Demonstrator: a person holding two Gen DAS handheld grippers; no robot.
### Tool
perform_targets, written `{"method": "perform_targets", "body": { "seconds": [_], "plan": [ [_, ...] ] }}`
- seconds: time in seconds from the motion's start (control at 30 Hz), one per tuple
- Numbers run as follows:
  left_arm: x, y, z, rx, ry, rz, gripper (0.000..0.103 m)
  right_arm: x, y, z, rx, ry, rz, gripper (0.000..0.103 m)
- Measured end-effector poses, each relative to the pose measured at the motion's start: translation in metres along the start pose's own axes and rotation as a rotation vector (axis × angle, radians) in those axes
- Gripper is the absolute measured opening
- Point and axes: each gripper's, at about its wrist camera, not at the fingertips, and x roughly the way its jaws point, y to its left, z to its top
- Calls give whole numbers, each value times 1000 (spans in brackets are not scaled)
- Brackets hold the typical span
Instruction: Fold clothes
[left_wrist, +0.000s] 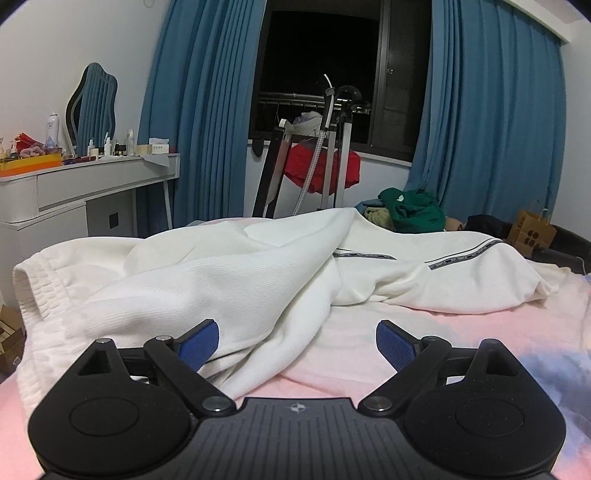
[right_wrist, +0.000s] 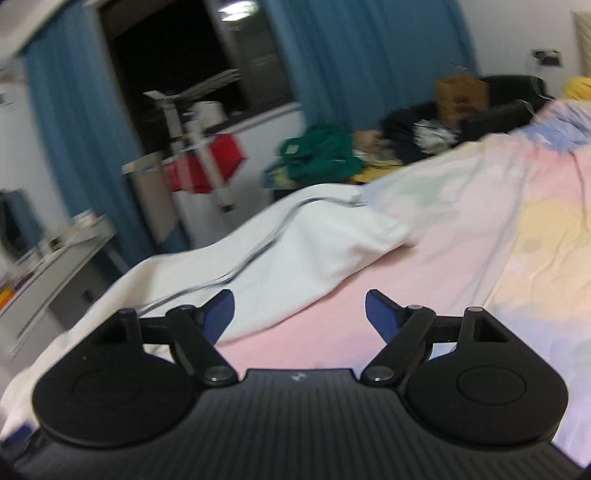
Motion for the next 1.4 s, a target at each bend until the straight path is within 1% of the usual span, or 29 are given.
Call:
{"method": "perform_targets", "body": {
  "seconds": [0.13,0.3,0.37,0.43,0.5,0.6,0.63,0.7,0.77,0.87,0.93,1.0,1.07,1.13,1.17,1.23,1.27,1.3,1.33,1.37,1.4],
  "plan": [
    [-12,-5,-3,28,4,13,94,-27,22,-29,-31,-4,94,80],
    [-13,-17,-8,69,21,44,93,-25,37,-44,-87,7,115,80],
    [-6,-22,-7,82,29,63,92,-24,41,-49,-101,11,117,80],
    [4,-26,-1,94,32,66,91,-22,43,-55,-97,15,112,80],
    [20,-34,9,136,34,86,91,-18,40,-57,-81,18,104,80],
    [55,-48,36,190,28,102,90,-9,33,-58,-49,18,83,80],
    [70,-54,47,198,21,95,90,-6,31,-59,-38,18,77,80],
    [101,-68,71,216,5,74,90,0,26,-60,-16,18,63,80],
    [137,-82,96,237,-8,25,90,5,21,-61,5,18,49,80],
    [199,-104,125,269,25,-5,90,18,13,-64,46,37,42,80],
    [245,-120,138,315,54,31,89,30,7,-67,66,52,24,80],
    [283,-134,144,383,78,70,89,42,2,-69,87,68,5,80],
    [320,-144,146,440,125,109,88,53,-3,-71,107,84,-13,80],
    [352,-149,145,452,183,146,83,65,-9,-73,128,100,-31,80],
    [363,-148,145,439,212,146,78,67,-10,-74,130,103,-32,80],
    [380,-143,145,405,262,141,72,72,-12,-76,133,109,-33,80],
    [385,-140,145,391,281,143,64,74,-14,-77,135,112,-33,80],
    [387,-138,146,384,287,138,54,76,-15,-78,137,115,-34,80],
    [388,-136,147,379,289,131,46,78,-16,-78,139,118,-35,80],
    [385,-136,148,386,286,128,25,80,-17,-79,141,121,-35,80],
    [381,-136,149,397,281,127,6,79,-20,-78,149,115,-40,80]
  ]
}}
